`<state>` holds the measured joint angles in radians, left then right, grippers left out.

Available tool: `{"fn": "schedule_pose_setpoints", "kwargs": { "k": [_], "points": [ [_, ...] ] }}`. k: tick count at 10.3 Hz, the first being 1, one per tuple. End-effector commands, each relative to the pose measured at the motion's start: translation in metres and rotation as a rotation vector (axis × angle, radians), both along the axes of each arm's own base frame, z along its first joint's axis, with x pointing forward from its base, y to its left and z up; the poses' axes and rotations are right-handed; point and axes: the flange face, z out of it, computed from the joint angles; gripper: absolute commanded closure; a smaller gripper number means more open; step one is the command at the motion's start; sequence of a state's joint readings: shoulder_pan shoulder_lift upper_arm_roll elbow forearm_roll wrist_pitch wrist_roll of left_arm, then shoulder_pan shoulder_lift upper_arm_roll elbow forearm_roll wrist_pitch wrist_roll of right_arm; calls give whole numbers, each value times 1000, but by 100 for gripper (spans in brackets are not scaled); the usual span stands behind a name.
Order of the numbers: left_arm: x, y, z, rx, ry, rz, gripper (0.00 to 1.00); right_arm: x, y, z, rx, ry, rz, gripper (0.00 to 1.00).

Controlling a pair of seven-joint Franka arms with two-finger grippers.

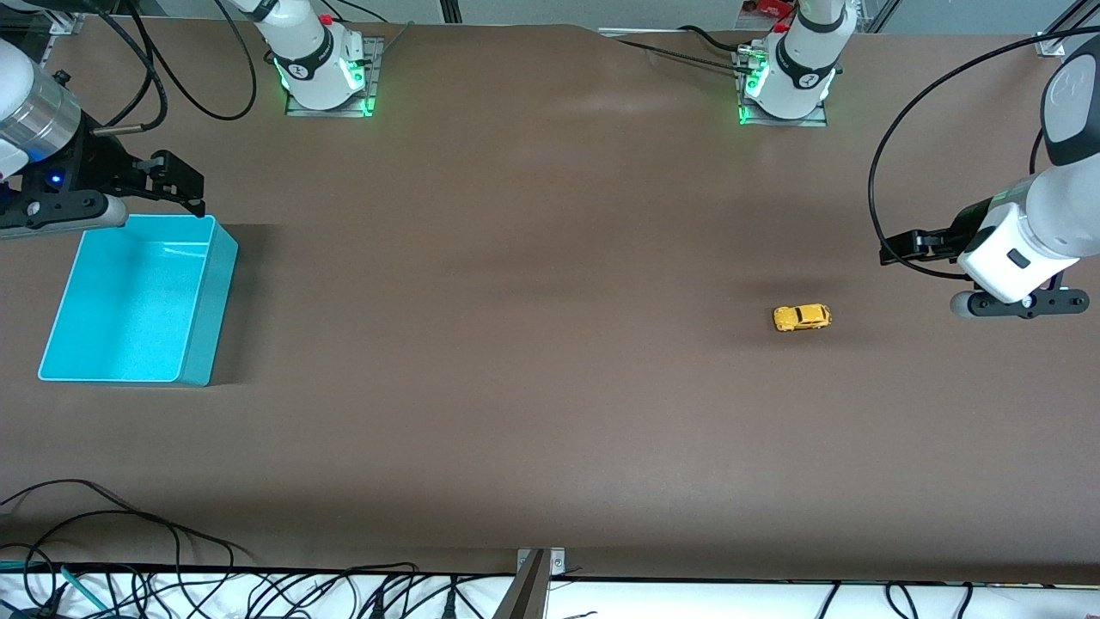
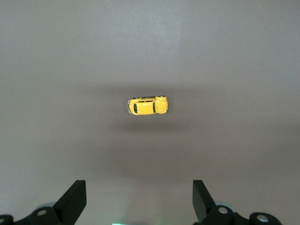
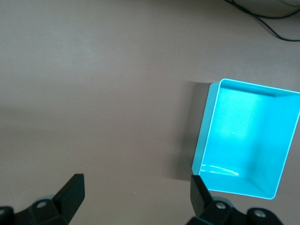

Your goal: Wind up and store yellow beetle car

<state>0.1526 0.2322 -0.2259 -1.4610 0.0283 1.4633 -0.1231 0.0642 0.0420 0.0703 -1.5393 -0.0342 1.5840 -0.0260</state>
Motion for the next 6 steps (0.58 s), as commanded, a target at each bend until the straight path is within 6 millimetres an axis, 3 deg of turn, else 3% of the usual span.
{"fn": "schedule_pose_setpoints", "kwargs": {
  "k": [1, 6],
  "points": [
    [-4, 1, 10, 12, 0, -38, 0, -2, -2, 9, 21, -7, 2, 0],
    [-2, 6, -2, 24, 20, 14, 0, -1, -4, 8, 21, -5, -1, 0]
  ]
}}
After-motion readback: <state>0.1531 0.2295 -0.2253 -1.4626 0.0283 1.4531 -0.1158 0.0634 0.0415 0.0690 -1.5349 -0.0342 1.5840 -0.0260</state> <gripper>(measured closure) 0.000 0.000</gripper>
